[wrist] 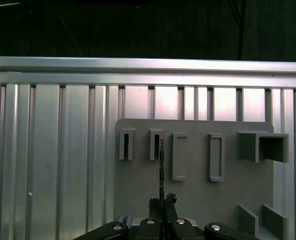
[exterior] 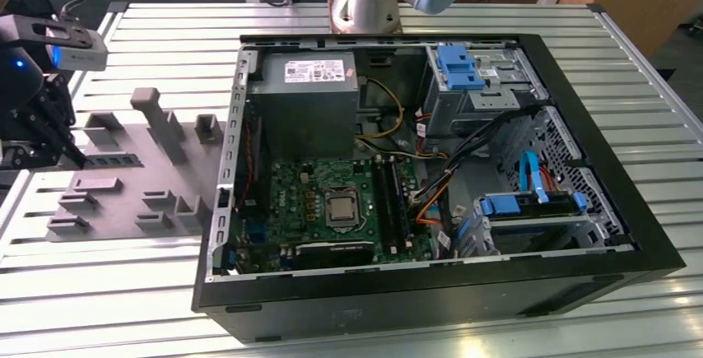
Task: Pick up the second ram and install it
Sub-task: 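Pick up the second ram and move it above second insertion slot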
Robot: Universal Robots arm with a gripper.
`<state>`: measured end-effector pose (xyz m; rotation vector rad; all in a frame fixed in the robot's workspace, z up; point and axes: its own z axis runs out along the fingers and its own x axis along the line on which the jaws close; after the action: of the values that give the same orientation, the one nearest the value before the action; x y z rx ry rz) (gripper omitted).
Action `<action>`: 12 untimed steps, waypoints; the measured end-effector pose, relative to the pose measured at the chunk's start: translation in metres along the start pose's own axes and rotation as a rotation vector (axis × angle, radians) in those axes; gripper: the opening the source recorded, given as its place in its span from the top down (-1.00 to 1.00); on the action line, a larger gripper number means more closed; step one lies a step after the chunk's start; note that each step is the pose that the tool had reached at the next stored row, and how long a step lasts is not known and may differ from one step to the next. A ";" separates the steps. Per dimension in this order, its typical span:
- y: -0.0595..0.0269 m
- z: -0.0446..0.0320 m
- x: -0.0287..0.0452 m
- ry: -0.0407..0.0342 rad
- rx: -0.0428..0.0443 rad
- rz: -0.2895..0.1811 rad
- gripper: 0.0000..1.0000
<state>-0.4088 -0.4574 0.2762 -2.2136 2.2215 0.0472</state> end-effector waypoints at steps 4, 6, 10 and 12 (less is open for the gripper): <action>0.0000 -0.0010 0.0000 0.0000 -0.0001 0.000 0.72; 0.0000 -0.0014 0.0000 0.0000 0.0000 0.000 0.72; 0.0001 -0.0029 -0.0001 0.0000 0.0000 0.000 0.72; 0.0001 -0.0045 -0.0001 0.0000 0.0000 0.000 0.72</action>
<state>-0.4088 -0.4574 0.2807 -2.2136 2.2215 0.0473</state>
